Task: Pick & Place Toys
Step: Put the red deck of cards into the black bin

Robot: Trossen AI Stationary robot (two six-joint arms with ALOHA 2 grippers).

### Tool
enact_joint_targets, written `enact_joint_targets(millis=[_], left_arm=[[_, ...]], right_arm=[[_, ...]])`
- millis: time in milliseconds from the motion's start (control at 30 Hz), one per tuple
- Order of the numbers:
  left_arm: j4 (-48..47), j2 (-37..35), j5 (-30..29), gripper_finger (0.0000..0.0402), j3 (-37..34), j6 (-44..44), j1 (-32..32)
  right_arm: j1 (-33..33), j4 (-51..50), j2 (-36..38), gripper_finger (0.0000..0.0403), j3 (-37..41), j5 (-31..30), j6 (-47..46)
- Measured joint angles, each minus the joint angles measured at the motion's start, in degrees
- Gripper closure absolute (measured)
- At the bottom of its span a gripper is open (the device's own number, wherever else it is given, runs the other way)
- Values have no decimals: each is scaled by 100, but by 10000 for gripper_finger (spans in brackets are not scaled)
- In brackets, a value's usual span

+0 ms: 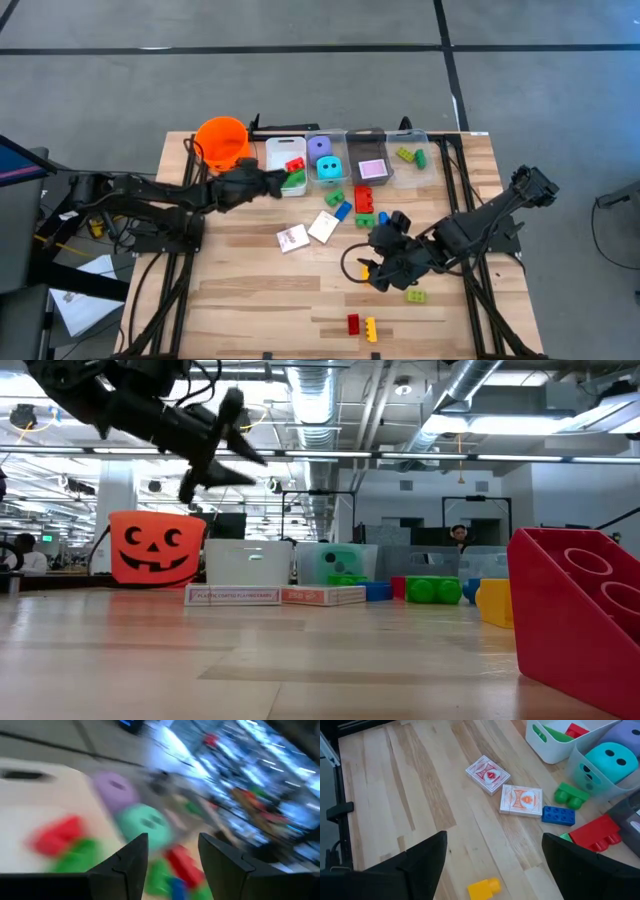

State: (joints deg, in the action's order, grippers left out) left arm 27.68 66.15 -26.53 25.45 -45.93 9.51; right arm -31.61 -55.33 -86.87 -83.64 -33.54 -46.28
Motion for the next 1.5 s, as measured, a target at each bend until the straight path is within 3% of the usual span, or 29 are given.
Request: enact_joint_targets(millis=[200,333,533,633,800,1067,1200,1367,1500], left_arm=[[478,0,1288,234,0,-1,-640],[455,0,1371,235,0,209,-1296],[209,0,1395,245,-4,1855,-2159],[-240,0,1392,237,-4,2194,-2279],[-911,2,1616,196,-4,2013,-2255],[-1012,2,1698,90,-4,2036,-2255],[-1839,2,1811,47,-4,2044,-2250],[-3167,2,1600,17,-4,2055,-2250],[-3175,2,1264,4,-107,2333,-2250]], right_arm=[[-43,-25,0,85,0,-18,132],[-42,-85,0,85,0,-13,175],[-101,-334,0,85,0,51,173],[-105,-498,0,85,0,86,121],[-62,-621,0,85,0,373,-19],[48,-614,0,85,0,559,-165],[126,-614,0,85,0,675,-326],[237,-607,0,85,0,691,-476],[348,-569,0,85,0,693,-570]])
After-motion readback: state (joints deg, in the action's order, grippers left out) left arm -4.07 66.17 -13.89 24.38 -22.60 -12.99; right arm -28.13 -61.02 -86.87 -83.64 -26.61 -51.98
